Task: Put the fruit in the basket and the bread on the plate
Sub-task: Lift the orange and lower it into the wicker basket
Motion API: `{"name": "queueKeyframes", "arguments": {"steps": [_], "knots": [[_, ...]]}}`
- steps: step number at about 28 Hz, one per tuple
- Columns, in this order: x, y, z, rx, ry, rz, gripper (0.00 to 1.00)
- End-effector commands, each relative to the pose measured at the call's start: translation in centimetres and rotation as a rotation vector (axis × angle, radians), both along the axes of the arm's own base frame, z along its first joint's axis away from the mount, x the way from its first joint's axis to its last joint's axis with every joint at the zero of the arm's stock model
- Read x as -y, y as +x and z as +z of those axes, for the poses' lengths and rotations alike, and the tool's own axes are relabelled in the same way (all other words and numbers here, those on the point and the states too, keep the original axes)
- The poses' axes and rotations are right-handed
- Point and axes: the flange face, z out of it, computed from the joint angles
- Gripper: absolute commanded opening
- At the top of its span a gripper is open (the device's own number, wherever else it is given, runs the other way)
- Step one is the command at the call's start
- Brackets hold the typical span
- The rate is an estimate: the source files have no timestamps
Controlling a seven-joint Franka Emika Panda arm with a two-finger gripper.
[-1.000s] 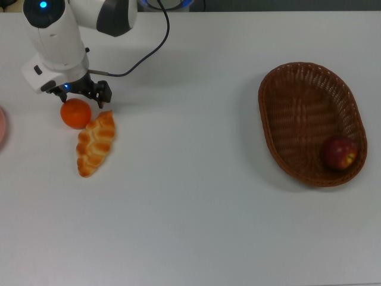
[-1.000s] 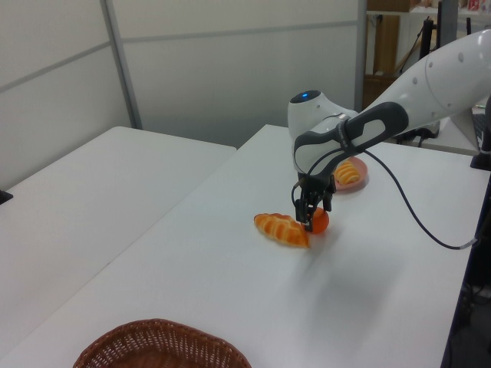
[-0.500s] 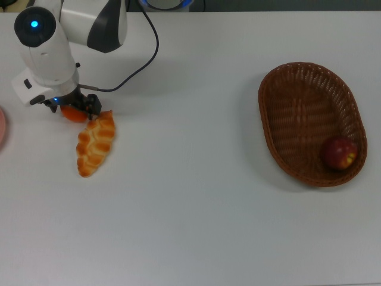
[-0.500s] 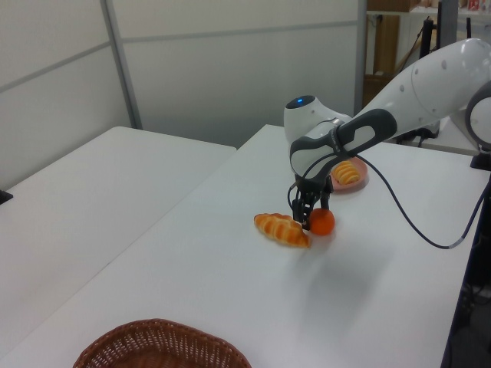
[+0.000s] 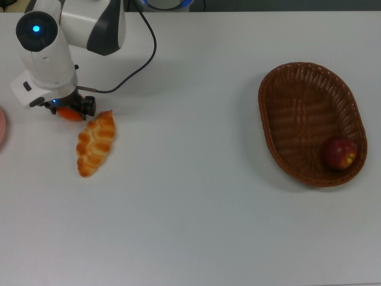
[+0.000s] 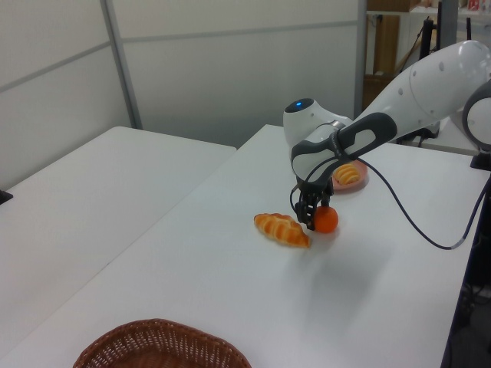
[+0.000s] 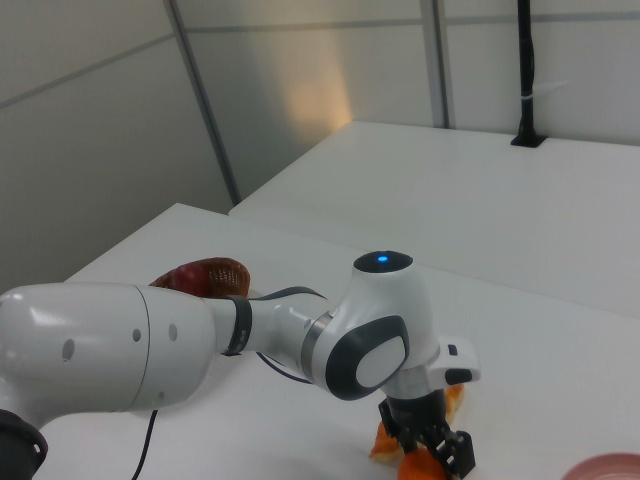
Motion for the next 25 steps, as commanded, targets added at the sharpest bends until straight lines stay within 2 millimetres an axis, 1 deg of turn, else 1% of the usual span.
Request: {"name": "queueKeyframes", "arguments": {"steps": [1,5,6,7,8,10,11,13,14,15,17,20,21,25], "knots": [[-1.0,-0.1,1.1,0.016,-0.012,-0.008,0.00],[-1.8,-0.5,4.5,0.015,-0.008,-0.029,0.00],[-3.1,-0.4,6.5,0.029,0.009,-0.028,0.00],[-4.6,-0.2,7.6,0.037,0.025,-0.015,0.00],[-6.1,-0.2,8.3,0.036,0.041,-0.003,0.00],[-8.4,-0.2,9.7,0.023,0.062,0.013,0.00],[-11.0,0.0,10.6,-0.002,0.073,0.032,0.00],[-14.5,0.5,11.4,-0.016,0.075,0.039,0.00],[-16.2,0.8,11.5,-0.016,0.074,0.029,0.00],[-19.7,1.2,11.4,-0.007,0.070,0.002,0.00],[-23.5,1.3,11.1,0.000,0.060,-0.002,0.00],[-28.4,1.2,11.2,0.012,0.059,0.018,0.00],[-30.8,0.8,11.4,0.018,0.059,0.034,0.00],[-35.6,-0.5,11.6,0.024,0.062,0.073,0.00]]}}
